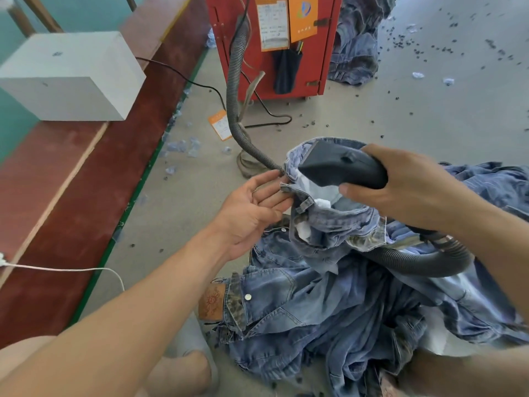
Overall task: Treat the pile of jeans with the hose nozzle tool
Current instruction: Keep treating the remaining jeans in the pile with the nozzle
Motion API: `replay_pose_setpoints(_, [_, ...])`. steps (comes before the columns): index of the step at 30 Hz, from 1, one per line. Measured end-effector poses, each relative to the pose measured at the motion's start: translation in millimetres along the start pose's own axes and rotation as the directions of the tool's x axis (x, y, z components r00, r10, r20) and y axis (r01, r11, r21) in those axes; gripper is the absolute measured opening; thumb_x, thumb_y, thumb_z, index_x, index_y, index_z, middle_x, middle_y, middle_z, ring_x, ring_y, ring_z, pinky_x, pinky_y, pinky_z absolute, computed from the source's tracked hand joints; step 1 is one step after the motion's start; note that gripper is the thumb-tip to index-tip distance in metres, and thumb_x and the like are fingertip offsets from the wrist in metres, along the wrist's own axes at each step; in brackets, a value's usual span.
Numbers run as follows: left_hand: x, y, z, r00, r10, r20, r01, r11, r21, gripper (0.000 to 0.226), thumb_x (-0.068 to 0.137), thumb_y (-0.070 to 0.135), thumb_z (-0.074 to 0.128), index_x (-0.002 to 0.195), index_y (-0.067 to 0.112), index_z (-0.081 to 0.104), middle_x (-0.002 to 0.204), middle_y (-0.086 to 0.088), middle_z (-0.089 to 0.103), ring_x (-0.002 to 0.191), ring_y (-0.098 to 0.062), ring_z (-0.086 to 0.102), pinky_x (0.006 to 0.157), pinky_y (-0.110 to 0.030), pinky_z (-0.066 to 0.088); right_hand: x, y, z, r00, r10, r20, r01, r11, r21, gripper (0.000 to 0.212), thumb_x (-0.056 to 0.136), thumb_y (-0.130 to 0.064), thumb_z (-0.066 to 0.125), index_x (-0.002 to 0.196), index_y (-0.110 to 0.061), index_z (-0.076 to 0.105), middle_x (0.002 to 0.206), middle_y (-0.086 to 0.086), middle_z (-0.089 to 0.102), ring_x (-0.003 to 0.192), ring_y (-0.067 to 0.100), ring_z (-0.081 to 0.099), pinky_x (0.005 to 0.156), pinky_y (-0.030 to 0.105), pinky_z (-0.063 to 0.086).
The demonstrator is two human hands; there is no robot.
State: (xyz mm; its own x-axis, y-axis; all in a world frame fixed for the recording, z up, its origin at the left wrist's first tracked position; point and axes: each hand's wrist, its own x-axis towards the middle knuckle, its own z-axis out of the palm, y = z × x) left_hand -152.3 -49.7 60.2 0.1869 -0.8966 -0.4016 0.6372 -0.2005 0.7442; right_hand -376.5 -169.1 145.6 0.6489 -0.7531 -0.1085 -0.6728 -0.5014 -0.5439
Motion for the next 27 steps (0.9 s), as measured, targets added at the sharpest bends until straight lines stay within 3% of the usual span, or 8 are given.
replay_pose_setpoints(7, [-3,-7,0,0.992,-0.096,-0.083,0.09,0.993,-0.076,0.053,0.081,-0.025,0.03,0.125,-0.005,0.052,0.12,-0.019,0.074,0.111,-0.031,0.072,0.079,-0.028,0.061,1,2,11,0.994,-0.066,0.087,0.068,0.998,-0.013,0.02,0.086,-0.049,0.071,0.094,-0.037,0.057,0.069,-0.009,0.061,0.061,0.0,0.061,0.047,0.016,0.041])
replay_pose_setpoints(10, [-1,-3,-4,0.99,-0.106,-0.09,0.093,0.986,-0.136,0.051,0.083,-0.015,0.029,0.128,-0.004,0.05,0.121,-0.019,0.074,0.107,-0.031,0.073,0.079,-0.029,0.061,1,6,6,0.985,-0.062,0.163,0.068,0.997,-0.031,0.023,0.083,-0.053,0.07,0.094,-0.037,0.057,0.068,-0.011,0.064,0.059,0.002,0.062,0.048,0.016,0.04])
replay_pose_setpoints(12, [-2,-3,-5,0.991,-0.114,-0.072,0.099,0.979,-0.179,0.051,0.082,-0.012,0.031,0.129,-0.004,0.05,0.12,-0.019,0.074,0.102,-0.029,0.074,0.081,-0.03,0.062,-1,3,9,0.966,-0.08,0.247,0.094,0.995,-0.044,0.023,0.084,-0.05,0.072,0.095,-0.036,0.058,0.077,-0.02,0.065,0.063,0.0,0.063,0.051,0.016,0.043])
replay_pose_setpoints(14, [-3,-5,-4,0.991,-0.127,-0.036,0.118,0.974,-0.192,0.05,0.079,-0.006,0.037,0.127,-0.005,0.053,0.115,-0.018,0.074,0.095,-0.027,0.074,0.079,-0.03,0.062,-2,-3,19,0.949,-0.106,0.298,0.13,0.99,-0.061,0.023,0.085,-0.048,0.073,0.095,-0.036,0.057,0.077,-0.016,0.065,0.068,-0.001,0.062,0.056,0.018,0.044])
replay_pose_setpoints(18, [-3,-7,-4,0.989,-0.149,-0.023,0.144,0.978,-0.152,0.043,0.081,0.008,0.044,0.119,-0.003,0.06,0.11,-0.02,0.073,0.089,-0.025,0.072,0.081,-0.031,0.061,2,-15,30,0.977,-0.139,0.16,0.143,0.99,-0.015,0.023,0.089,-0.047,0.073,0.096,-0.033,0.057,0.074,-0.01,0.063,0.066,0.0,0.061,0.054,0.024,0.044])
replay_pose_setpoints(21, [5,-7,-8,0.975,-0.132,-0.18,0.123,0.99,-0.063,0.022,0.094,0.015,0.055,0.109,0.004,0.067,0.097,-0.009,0.077,0.078,-0.016,0.068,0.073,-0.026,0.057,10,-5,11,0.998,-0.052,0.028,0.05,0.996,0.078,0.021,0.089,-0.044,0.074,0.097,-0.035,0.057,0.066,-0.009,0.065,0.054,0.001,0.062,0.049,0.023,0.045])
replay_pose_setpoints(24, [11,-9,-11,0.957,-0.081,-0.278,0.097,0.994,0.045,0.006,0.093,0.016,0.071,0.097,0.013,0.066,0.078,0.0,0.071,0.062,-0.008,0.065,0.058,-0.02,0.053,10,15,-6,0.999,0.0,0.046,-0.003,0.998,0.068,0.02,0.087,-0.044,0.075,0.092,-0.035,0.057,0.068,-0.018,0.068,0.047,0.006,0.063,0.052,0.028,0.045])
replay_pose_setpoints(27, [16,-13,-20,0.93,0.022,-0.367,0.059,0.976,0.208,0.035,0.084,0.009,0.081,0.106,0.021,0.056,0.089,-0.003,0.07,0.071,-0.012,0.065,0.069,-0.027,0.051,6,27,-7,0.997,0.015,0.075,-0.017,1.0,0.019,0.021,0.087,-0.046,0.076,0.094,-0.038,0.057,0.07,-0.019,0.069,0.048,0.006,0.065,0.049,0.025,0.044])
